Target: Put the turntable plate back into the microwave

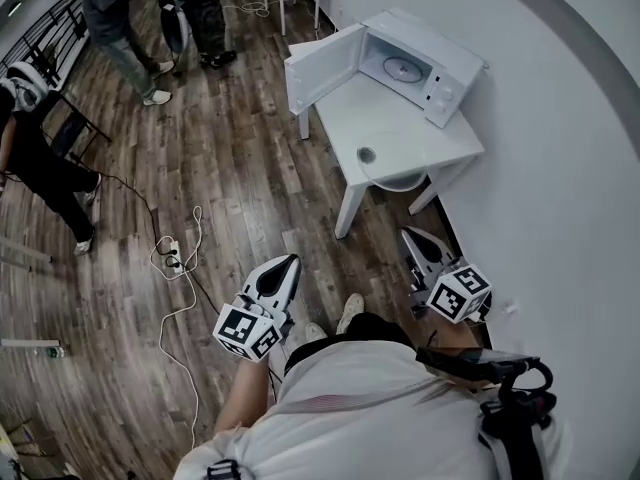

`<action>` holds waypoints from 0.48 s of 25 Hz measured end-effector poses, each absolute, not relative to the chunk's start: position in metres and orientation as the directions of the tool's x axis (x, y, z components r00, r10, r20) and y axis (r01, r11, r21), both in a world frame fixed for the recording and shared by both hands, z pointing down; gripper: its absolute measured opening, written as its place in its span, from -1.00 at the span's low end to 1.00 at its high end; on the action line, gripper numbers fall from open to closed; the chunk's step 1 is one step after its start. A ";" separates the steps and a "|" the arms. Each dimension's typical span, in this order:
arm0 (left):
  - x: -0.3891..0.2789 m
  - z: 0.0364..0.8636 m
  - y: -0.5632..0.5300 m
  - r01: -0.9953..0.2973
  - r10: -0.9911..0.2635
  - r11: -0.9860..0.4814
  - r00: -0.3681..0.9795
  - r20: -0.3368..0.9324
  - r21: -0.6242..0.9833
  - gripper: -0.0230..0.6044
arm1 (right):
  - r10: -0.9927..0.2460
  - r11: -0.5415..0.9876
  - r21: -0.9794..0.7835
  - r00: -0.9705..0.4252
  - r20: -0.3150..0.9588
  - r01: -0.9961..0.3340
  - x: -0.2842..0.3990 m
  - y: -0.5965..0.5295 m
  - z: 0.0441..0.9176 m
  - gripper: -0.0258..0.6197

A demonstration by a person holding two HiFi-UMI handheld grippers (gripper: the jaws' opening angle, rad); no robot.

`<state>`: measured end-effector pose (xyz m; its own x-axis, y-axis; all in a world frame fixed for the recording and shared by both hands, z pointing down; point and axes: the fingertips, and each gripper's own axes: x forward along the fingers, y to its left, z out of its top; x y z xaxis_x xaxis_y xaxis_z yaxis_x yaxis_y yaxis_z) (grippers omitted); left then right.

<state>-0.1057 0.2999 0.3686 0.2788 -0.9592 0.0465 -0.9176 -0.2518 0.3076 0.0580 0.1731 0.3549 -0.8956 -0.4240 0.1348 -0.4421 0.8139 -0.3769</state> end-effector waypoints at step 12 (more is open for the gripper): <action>-0.126 0.373 0.164 -0.880 -0.909 -0.380 0.412 0.063 0.285 -0.90 | -0.549 0.740 -0.405 -0.830 0.096 -0.536 0.053 0.057 0.373 -0.92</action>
